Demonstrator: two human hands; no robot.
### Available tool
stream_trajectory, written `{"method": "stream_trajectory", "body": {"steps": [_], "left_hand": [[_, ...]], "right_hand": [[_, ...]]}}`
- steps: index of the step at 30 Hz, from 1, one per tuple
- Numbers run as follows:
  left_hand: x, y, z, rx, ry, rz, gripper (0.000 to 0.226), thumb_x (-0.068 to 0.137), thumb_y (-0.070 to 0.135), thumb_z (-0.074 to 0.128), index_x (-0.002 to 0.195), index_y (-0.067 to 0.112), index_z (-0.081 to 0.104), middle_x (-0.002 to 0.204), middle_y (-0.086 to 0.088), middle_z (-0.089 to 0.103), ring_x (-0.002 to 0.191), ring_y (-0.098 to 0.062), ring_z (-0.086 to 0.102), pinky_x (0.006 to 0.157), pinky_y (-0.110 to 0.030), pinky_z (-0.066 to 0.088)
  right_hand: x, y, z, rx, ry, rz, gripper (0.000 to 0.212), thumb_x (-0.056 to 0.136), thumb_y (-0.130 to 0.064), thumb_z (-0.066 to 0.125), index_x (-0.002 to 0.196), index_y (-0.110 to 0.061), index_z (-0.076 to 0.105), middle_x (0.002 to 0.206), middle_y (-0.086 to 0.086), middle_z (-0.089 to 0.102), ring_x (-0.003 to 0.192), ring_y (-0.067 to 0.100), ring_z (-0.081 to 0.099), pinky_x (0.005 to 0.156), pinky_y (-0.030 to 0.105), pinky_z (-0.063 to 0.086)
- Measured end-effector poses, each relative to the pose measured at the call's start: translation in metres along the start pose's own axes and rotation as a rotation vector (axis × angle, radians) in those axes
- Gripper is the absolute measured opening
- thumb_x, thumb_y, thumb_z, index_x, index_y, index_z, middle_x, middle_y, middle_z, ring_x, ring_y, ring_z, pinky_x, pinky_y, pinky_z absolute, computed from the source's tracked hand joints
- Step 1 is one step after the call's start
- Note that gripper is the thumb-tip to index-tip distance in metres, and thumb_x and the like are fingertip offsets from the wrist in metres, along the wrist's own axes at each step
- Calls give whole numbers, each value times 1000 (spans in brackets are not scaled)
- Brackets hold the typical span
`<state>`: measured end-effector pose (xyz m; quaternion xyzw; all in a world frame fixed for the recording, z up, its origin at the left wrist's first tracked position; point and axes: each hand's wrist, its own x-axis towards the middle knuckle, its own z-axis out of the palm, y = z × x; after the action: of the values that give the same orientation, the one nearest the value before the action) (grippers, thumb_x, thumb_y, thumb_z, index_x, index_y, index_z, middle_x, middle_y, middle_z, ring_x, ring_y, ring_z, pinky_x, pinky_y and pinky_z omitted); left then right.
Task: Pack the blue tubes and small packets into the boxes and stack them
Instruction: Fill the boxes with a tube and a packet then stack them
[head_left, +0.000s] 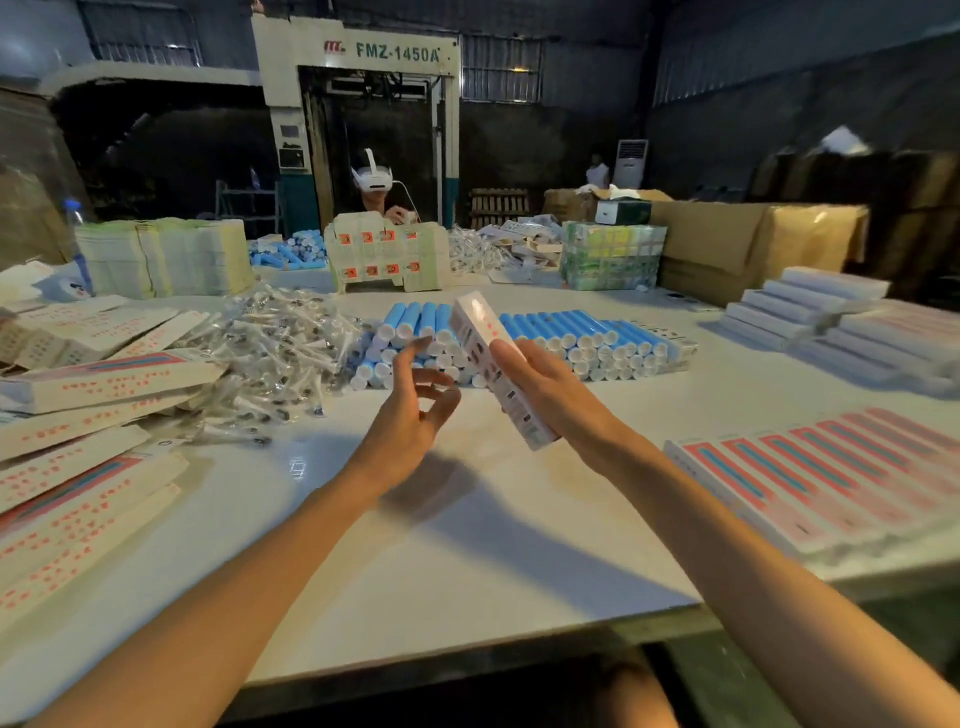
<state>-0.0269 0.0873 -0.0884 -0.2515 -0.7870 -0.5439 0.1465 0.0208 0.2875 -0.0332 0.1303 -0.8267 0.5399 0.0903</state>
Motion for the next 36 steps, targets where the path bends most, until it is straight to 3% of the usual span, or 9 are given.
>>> {"method": "stream_trajectory", "body": {"steps": [3,6,8,11,17,20,25,32,36], "left_hand": [[-11,-11,7,343,-207,125,52,103,24,68,142,49,44,114,21,62,110,0,60,96,-38,53],[-14,-19,13,459,-334,229,39,104,19,63,125,52,60,117,29,60,113,7,57,96,-34,52],[-15,-20,14,479,-367,279,29,107,28,61,123,52,61,120,33,57,114,9,56,93,-27,51],[-14,-24,14,478,-383,270,25,107,33,61,122,53,63,122,30,60,113,8,58,91,-24,51],[-9,-42,16,450,-426,321,25,104,38,59,120,56,64,124,31,63,115,8,60,86,-22,50],[-4,-57,17,473,-429,371,21,106,49,51,122,52,66,122,29,64,115,3,60,86,-24,51],[0,-74,14,508,-413,389,43,104,74,30,123,56,64,126,28,62,116,3,61,84,-25,54],[-7,-53,14,482,-435,317,41,103,70,37,127,52,65,126,27,63,119,3,60,92,-17,47],[-12,-36,14,475,-456,287,26,104,48,52,126,51,66,124,27,64,120,2,60,92,-28,53]], "right_hand": [[-14,3,-55,-197,155,-36,40,103,-61,48,130,-33,58,111,-15,64,85,-7,61,69,18,45],[-32,18,-125,-375,338,-46,39,100,-58,56,126,-29,62,99,-10,65,74,-7,60,59,11,44],[-48,39,-172,-513,434,19,41,98,-57,60,123,-25,63,95,-9,66,77,1,63,61,19,48],[-74,78,-234,-699,526,197,38,95,-53,67,115,-20,64,97,6,70,87,26,66,74,43,53],[-127,126,-315,-996,597,484,40,93,-56,68,116,-23,63,111,4,69,88,23,63,71,36,51],[-143,134,-335,-1085,606,555,41,94,-56,67,116,-22,63,113,4,71,92,26,65,75,38,54],[-148,138,-346,-1131,583,632,40,98,-53,64,123,-22,63,118,6,71,100,28,66,86,41,55],[-145,141,-344,-1210,512,686,48,101,-54,55,133,-19,55,124,8,67,106,28,64,93,47,55],[-133,130,-323,-1446,575,492,49,101,-51,57,131,-12,55,130,14,60,115,33,58,97,48,46]]}}
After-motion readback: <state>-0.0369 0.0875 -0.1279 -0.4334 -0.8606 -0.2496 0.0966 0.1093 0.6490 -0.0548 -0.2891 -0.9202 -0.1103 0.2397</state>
